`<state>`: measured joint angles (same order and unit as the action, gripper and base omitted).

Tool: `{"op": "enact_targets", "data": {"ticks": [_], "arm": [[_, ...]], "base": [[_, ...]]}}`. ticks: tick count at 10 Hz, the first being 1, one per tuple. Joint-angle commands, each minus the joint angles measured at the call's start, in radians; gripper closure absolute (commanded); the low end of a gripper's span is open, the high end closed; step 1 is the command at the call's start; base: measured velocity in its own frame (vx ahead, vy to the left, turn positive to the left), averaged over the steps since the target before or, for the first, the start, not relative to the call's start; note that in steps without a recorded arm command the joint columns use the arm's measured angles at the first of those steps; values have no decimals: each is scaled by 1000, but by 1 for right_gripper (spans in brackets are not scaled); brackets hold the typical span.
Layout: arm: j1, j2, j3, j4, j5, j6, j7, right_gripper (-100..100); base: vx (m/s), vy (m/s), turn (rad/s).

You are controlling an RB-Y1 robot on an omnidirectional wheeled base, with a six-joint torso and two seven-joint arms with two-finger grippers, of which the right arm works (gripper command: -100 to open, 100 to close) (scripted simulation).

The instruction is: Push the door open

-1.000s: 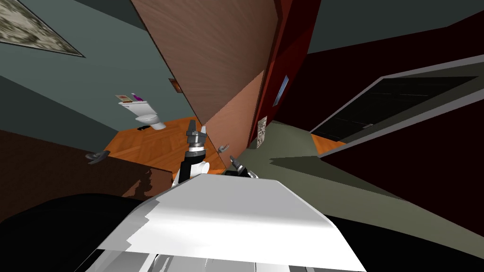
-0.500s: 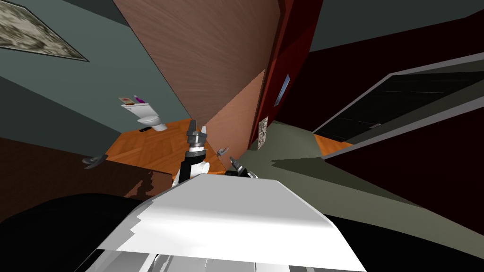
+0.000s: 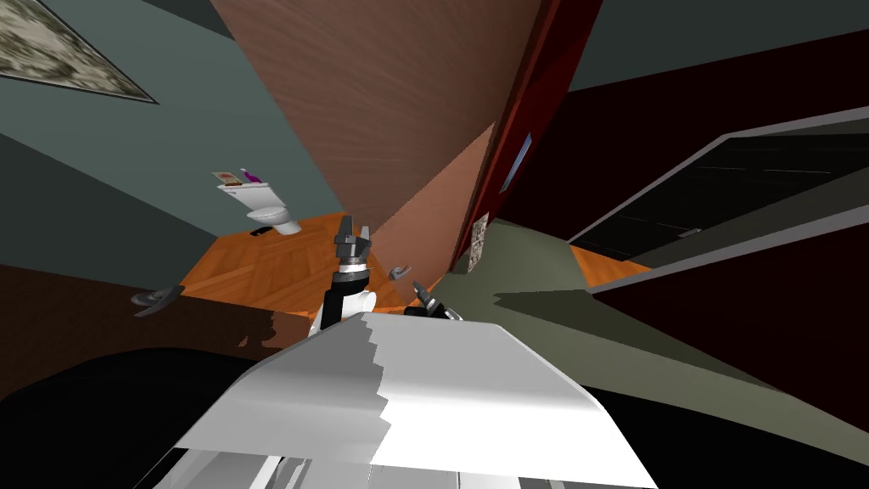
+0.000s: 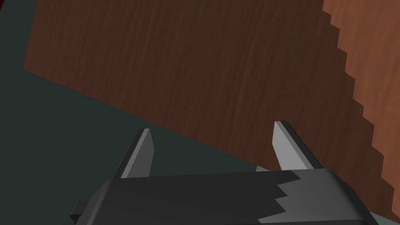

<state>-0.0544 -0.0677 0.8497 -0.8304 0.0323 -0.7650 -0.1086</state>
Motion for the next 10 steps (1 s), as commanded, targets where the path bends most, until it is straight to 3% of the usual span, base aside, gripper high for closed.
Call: {"op": "enact_targets", "data": {"ticks": [1,3,4,9,10], "arm": [[1,6,-4,7,-1,-4,2,-100],[2,8,-4,6,-1,-4,2,-100],[2,8,-4,6,-1,-4,2,100],[2,8,-4,6,-1,-4,2,100],[2,3,-35,13,-7,1,15,-100]], "base": [[149,171,23],[90,103,5],[-6,-5,-2],[-12,-13,1],[-65,98,-86]]}}
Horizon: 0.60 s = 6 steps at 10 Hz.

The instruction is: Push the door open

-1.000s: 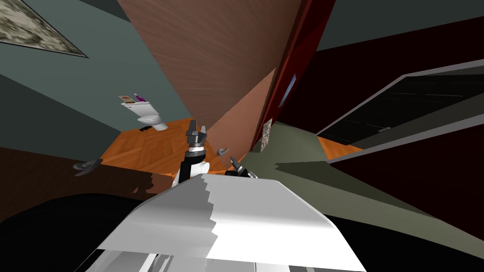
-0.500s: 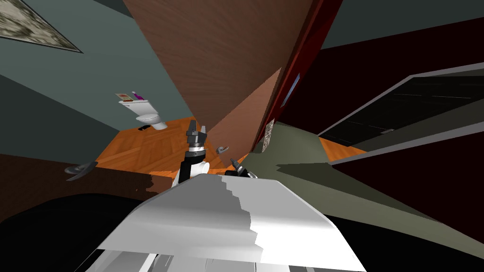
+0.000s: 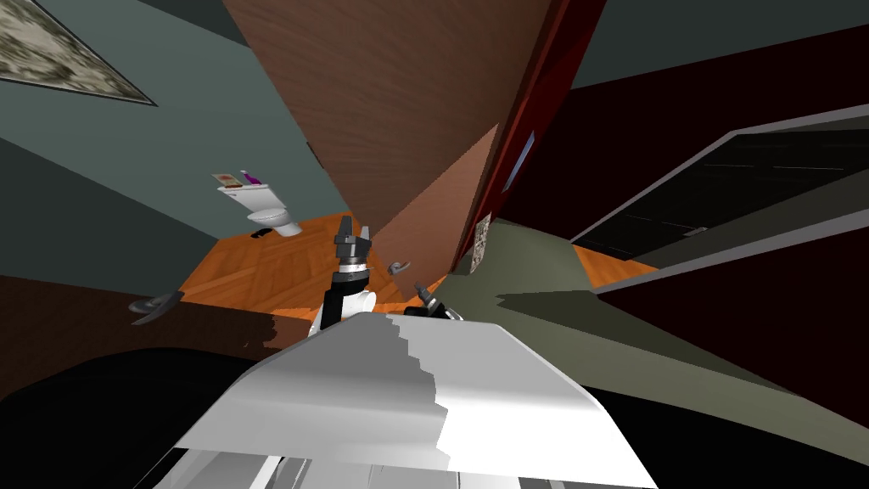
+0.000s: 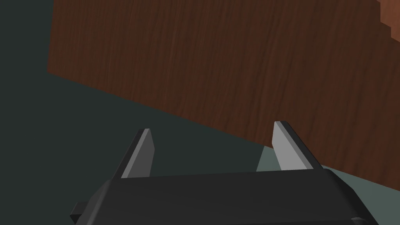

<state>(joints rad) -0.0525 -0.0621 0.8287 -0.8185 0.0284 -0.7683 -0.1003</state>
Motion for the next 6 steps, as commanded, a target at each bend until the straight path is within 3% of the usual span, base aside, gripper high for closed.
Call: {"op": "enact_targets", "data": {"ticks": [1,4,6], "arm": [[0,0,-36,5,-7,7,16,-100],[0,29,-98,18,-20,17,42,-100],[-10,20,-95,35,-18,12,42,-100]], "base": [[-102,162,-187],[-106,167,-117],[13,79,7]]}}
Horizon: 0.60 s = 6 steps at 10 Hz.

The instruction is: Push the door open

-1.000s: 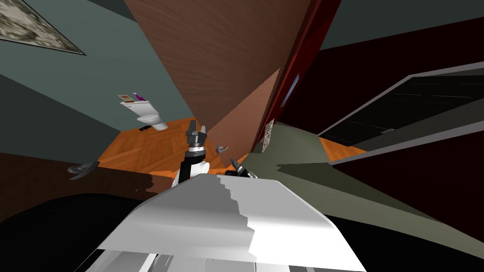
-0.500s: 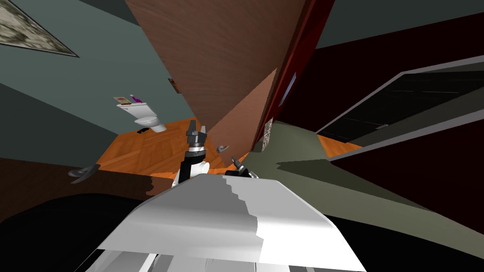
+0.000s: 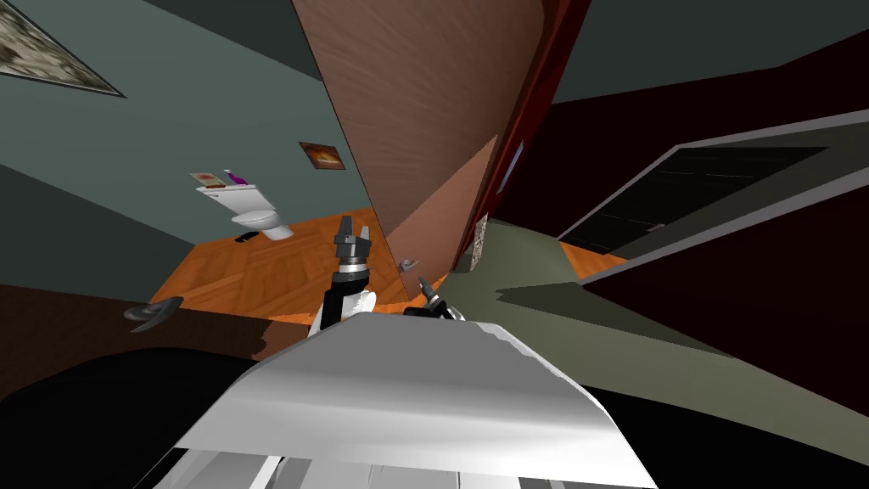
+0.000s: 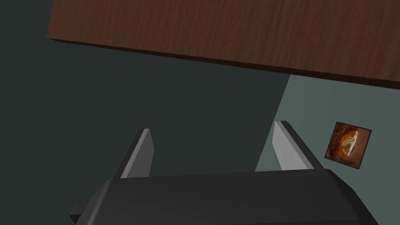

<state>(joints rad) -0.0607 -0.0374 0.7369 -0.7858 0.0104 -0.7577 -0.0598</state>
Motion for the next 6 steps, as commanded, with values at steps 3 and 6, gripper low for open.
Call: {"op": "enact_targets", "data": {"ticks": [3,6], "arm": [[-10,-5,-12,8,0,6,6,-100],[-20,16,-24,15,1,13,11,-100]], "base": [[147,130,20],[148,157,28]]}}
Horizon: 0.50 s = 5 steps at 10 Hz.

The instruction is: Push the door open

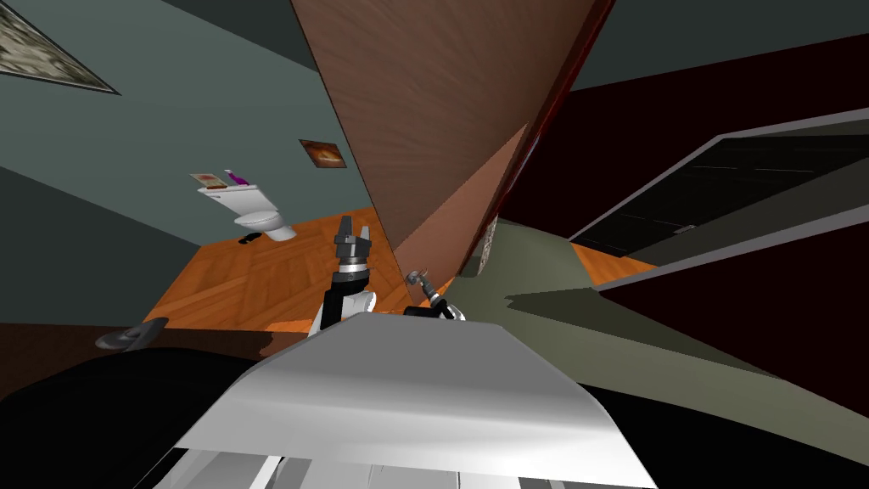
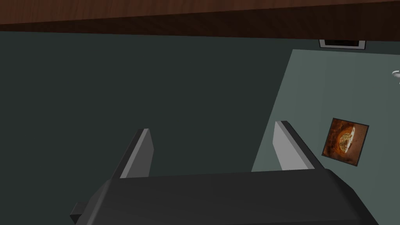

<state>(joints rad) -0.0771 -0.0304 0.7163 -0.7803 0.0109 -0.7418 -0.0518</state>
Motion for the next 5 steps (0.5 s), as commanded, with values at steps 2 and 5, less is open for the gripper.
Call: {"op": "enact_targets", "data": {"ticks": [2,5], "arm": [[-3,11,-4,4,0,1,2,-100],[-3,11,-4,4,0,1,2,100]], "base": [[98,89,14],[-19,-16,-1]]}}
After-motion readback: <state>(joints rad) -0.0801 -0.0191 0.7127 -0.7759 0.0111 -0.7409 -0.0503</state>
